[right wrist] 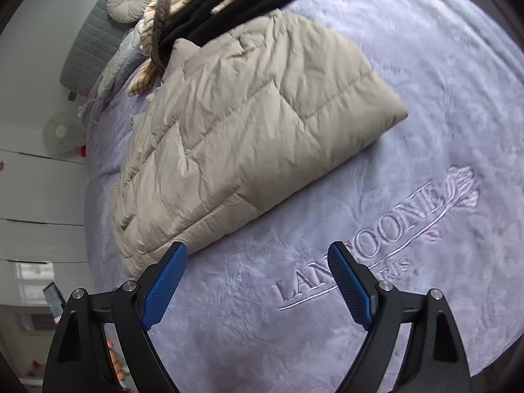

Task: Fold large clothes
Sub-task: 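Grasp the folded end of the jacket with both tools and lift it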

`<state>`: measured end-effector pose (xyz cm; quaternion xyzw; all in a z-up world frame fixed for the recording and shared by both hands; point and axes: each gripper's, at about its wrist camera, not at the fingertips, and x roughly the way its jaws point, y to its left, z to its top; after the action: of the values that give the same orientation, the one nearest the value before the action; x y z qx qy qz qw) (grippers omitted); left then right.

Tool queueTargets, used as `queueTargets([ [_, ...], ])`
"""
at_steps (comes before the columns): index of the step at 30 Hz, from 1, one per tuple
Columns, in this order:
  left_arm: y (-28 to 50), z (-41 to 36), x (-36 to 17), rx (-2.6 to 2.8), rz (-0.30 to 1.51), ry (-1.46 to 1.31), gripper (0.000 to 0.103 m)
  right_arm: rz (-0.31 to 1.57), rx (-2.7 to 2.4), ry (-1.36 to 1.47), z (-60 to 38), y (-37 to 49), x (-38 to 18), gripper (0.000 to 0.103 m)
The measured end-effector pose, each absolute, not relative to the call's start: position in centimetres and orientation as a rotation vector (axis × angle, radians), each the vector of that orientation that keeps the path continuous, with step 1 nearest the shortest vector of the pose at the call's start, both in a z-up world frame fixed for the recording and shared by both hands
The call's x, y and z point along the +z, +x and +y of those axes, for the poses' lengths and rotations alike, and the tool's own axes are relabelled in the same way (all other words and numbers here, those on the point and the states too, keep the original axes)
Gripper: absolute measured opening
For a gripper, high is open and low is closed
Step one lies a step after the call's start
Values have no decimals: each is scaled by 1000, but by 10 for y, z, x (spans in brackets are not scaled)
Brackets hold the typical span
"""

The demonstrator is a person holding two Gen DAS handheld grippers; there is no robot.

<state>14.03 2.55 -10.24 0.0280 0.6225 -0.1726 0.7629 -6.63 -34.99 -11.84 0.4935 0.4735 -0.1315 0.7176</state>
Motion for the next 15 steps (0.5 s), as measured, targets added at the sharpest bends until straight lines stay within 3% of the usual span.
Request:
queueTargets([
  [8, 174, 67, -165, -430, 1444, -433, 103, 963, -276, 1323, -380, -65, -166, 90],
  [15, 197, 61, -212, -472, 1458, -604, 103, 897, -236, 1432, -400, -48, -205, 90],
])
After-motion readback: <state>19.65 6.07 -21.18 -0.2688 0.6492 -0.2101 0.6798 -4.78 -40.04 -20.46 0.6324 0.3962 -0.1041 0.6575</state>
